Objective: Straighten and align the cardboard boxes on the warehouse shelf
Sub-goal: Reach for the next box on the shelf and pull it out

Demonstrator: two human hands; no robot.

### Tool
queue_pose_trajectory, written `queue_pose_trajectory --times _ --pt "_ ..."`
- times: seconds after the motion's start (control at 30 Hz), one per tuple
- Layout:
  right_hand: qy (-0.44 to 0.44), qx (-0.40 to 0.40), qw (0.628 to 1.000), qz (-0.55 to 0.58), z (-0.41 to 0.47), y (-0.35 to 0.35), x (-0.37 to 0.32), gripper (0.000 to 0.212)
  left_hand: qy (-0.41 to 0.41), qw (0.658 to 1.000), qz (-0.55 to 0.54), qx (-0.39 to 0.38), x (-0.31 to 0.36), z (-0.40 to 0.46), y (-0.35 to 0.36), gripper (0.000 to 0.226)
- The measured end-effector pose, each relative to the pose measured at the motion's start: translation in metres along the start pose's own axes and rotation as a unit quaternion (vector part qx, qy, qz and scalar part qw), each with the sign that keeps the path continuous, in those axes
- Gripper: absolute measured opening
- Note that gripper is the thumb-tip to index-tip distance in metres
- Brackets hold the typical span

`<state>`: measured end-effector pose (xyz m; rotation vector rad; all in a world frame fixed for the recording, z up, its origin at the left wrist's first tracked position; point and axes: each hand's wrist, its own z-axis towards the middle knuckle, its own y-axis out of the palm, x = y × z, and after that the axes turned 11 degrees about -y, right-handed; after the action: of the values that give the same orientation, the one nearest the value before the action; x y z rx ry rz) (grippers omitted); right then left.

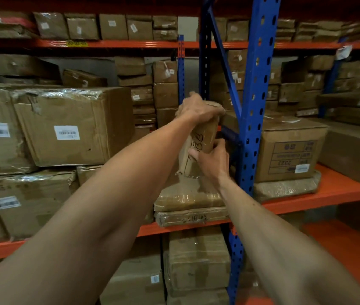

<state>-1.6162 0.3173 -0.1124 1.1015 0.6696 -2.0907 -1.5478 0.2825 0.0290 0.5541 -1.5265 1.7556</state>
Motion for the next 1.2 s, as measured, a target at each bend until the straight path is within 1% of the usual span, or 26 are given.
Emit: queue_pose_trajectory --times 0.1,0.17,0.23,0.27,0.3,0.37,0.4,0.43,0.47,0.5,0.57,0.63,0.7,0.77,0.8,0.83,0.87,0.9,0.93,0.97,1.0,1.07,1.1,1.13,1.17,1.2 --pt "0.079 0.02 0.994 0.079 -0.006 0.006 0.017 0.059 -0.041 0.994 -0.083 -0.065 -0.015 -0.003 0.008 0.087" --pt "0.12 0.028 0.984 0.131 -0.009 0.011 0.026 0.06 -0.118 0.983 -0.125 -0.067 -0.047 0.012 0.017 0.084" --pt "0.143 0.046 0.972 0.18 -0.01 0.017 0.03 0.058 -0.22 0.968 -0.1 -0.073 -0.088 0.03 0.026 0.076" --pt "0.157 0.058 0.965 0.204 -0.01 0.021 0.03 0.06 -0.268 0.955 -0.086 -0.089 -0.108 0.032 0.031 0.067" --pt "0.173 0.07 0.955 0.23 -0.008 0.024 0.031 0.065 -0.315 0.936 -0.105 -0.119 -0.122 0.023 0.034 0.059" --pt "0.198 0.068 0.939 0.273 -0.009 0.025 0.033 0.078 -0.391 0.868 -0.249 -0.178 -0.137 0.003 0.04 0.051" --pt "0.203 0.053 0.937 0.28 -0.011 0.022 0.034 0.081 -0.405 0.837 -0.307 -0.203 -0.141 -0.004 0.043 0.047" --pt "0.206 0.035 0.939 0.275 -0.013 0.018 0.035 0.083 -0.399 0.821 -0.35 -0.211 -0.143 0.001 0.049 0.042" --pt "0.208 0.016 0.941 0.265 -0.014 0.012 0.036 0.088 -0.391 0.814 -0.38 -0.199 -0.144 0.005 0.052 0.036" --pt "0.214 0.006 0.944 0.253 -0.015 0.004 0.038 0.095 -0.38 0.816 -0.392 -0.19 -0.143 0.008 0.054 0.03" --pt "0.224 0.021 0.943 0.245 -0.01 -0.014 0.049 0.112 -0.362 0.838 -0.368 -0.176 -0.145 0.014 0.057 0.026" --pt "0.231 0.055 0.943 0.231 -0.005 -0.028 0.058 0.123 -0.35 0.855 -0.346 -0.162 -0.154 0.02 0.063 0.033" --pt "0.218 0.046 0.956 0.189 -0.003 -0.033 0.065 0.134 -0.34 0.867 -0.334 -0.145 -0.169 0.031 0.07 0.043" --pt "0.204 -0.009 0.97 0.131 0.004 -0.032 0.094 0.153 -0.328 0.889 -0.294 -0.124 -0.18 0.033 0.068 0.05" --pt "0.2 -0.031 0.975 0.097 0.01 -0.03 0.117 0.159 -0.318 0.909 -0.241 -0.124 -0.183 0.031 0.065 0.059" --pt "0.198 -0.053 0.977 0.061 0.012 -0.027 0.127 0.161 -0.297 0.932 -0.164 -0.129 -0.184 0.026 0.06 0.071" --pt "0.19 -0.076 0.978 0.027 0.007 -0.026 0.123 0.157 -0.261 0.952 -0.076 -0.138 -0.184 0.021 0.057 0.086" --pt "0.178 -0.094 0.98 -0.004 -0.003 -0.025 0.104 0.146 -0.217 0.964 0.014 -0.151 -0.185 0.016 0.054 0.094" --pt "0.164 -0.11 0.98 -0.03 -0.012 -0.024 0.086 0.126 -0.169 0.967 0.095 -0.164 -0.186 0.012 0.053 0.09" --pt "0.161 -0.117 0.979 -0.052 -0.015 -0.022 0.079 0.107 -0.129 0.965 0.158 -0.168 -0.188 0.01 0.053 0.077" --pt "0.158 -0.12 0.978 -0.067 -0.014 -0.019 0.079 0.094 -0.104 0.961 0.202 -0.157 -0.193 0.01 0.055 0.064" --pt "0.15 -0.139 0.975 -0.089 -0.008 -0.014 0.084 0.086 -0.061 0.956 0.264 -0.111 -0.203 0.012 0.056 0.041" --pt "0.146 -0.148 0.974 -0.093 -0.005 -0.011 0.083 0.083 -0.036 0.95 0.299 -0.085 -0.208 0.012 0.056 0.035" --pt "0.144 -0.156 0.973 -0.094 -0.002 -0.008 0.083 0.079 -0.004 0.939 0.339 -0.063 -0.209 0.011 0.056 0.032" --pt "0.143 -0.162 0.972 -0.096 0.0 -0.006 0.082 0.076 0.032 0.917 0.395 -0.045 -0.209 0.011 0.057 0.032" --pt "0.144 -0.168 0.97 -0.101 0.002 -0.003 0.082 0.074 0.07 0.885 0.459 -0.021 -0.209 0.012 0.057 0.034"
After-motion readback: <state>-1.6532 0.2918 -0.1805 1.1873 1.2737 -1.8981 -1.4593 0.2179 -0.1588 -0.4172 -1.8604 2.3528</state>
